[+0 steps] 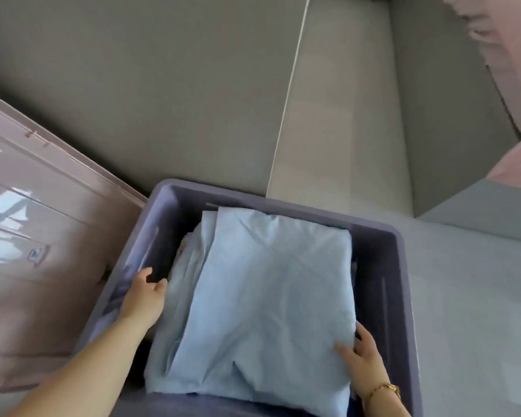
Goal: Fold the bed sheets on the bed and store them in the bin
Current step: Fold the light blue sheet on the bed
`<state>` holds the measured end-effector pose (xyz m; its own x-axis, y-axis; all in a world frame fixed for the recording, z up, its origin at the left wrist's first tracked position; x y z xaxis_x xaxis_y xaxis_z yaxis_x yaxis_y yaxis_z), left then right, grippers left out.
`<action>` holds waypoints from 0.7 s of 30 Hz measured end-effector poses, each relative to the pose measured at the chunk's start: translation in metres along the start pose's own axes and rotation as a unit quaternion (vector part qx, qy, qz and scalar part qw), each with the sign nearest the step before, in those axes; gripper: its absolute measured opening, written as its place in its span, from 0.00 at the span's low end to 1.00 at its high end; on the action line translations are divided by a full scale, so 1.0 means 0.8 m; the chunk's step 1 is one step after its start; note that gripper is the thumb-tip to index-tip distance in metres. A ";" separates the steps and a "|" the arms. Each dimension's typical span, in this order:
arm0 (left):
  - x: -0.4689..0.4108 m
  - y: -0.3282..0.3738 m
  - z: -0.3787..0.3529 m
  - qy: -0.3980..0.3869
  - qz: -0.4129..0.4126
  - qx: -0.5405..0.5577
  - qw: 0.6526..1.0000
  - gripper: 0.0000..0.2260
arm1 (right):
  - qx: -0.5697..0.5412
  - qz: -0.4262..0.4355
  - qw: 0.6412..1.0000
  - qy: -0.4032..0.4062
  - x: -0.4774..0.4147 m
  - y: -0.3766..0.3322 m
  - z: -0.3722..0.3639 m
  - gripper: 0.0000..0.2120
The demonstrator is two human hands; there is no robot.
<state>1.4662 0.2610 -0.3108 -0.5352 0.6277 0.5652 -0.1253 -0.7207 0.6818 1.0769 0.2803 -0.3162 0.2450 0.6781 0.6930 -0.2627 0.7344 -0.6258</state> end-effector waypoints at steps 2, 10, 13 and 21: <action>-0.021 -0.021 -0.012 0.022 -0.017 -0.030 0.999 0.23 | -0.011 -0.052 0.999 0.009 -0.028 0.043 -0.004 0.31; -0.100 -0.061 -0.111 0.000 -0.094 -0.047 0.994 0.43 | 0.075 0.019 0.995 0.058 -0.132 0.061 -0.040 0.34; -0.127 -0.075 -0.115 0.012 -0.110 -0.057 0.992 0.44 | 0.097 0.040 0.994 0.023 -0.161 0.062 -0.059 0.31; -0.087 -0.019 -0.074 0.034 -0.183 -0.221 0.957 0.35 | 0.239 0.079 0.960 0.119 -0.112 0.025 -0.046 0.38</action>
<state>1.4560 0.2104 -0.3880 -0.4390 0.8524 0.2842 -0.6479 -0.5195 0.5571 1.0840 0.2353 -0.4038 0.3575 0.8091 0.4664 -0.6989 0.5630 -0.4410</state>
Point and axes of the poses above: each hand's wrist, its own x-axis away from the middle knuckle, its own z-axis out of the back of the hand, y = z × x, the point moved 10 cm from there along -x, towards the middle knuckle, and after that the axes turned 9 degrees about x, right-handed, at the moved point
